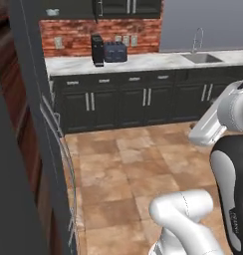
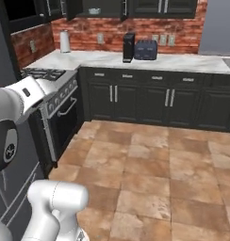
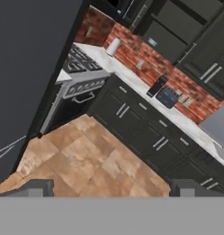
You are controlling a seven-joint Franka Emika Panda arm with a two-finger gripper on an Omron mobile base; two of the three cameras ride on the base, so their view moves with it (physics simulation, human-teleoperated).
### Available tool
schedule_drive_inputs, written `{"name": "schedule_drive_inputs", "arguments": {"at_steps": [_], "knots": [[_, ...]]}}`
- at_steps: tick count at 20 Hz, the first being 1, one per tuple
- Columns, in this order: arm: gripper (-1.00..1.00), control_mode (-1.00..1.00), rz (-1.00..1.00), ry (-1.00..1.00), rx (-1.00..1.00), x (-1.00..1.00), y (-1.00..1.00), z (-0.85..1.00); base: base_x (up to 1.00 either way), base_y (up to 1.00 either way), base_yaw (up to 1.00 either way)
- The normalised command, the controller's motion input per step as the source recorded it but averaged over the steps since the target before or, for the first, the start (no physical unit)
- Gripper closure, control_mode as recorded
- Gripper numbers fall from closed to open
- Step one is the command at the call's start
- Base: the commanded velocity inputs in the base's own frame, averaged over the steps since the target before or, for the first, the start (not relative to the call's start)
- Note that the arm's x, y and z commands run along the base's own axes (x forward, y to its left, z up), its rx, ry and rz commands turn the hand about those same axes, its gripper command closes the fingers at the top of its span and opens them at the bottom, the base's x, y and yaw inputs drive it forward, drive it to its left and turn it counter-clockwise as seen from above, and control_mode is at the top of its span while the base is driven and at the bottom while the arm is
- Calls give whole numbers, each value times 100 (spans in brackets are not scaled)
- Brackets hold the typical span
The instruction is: Retrieve the tupperware and aluminum foil from the cabinet and place them on the dining counter near the plate with sweet potato and lemon wedge to prepare for storing leftovers.
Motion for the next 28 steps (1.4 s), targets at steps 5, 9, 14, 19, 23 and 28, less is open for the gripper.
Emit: {"name": "schedule_drive_inputs", "arguments": {"at_steps": [5,9,14,19,23,28], "knots": [[-100,100,0,0,0,0,0,0,100,51,-9],[-100,100,0,0,0,0,0,0,100,13,-13],[-100,100,0,0,0,0,0,0,100,11,-11],[-100,100,0,0,0,0,0,0,100,53,-1],[-100,100,0,0,0,0,0,0,100,42,4],[-100,100,0,0,0,0,0,0,100,13,6]]}}
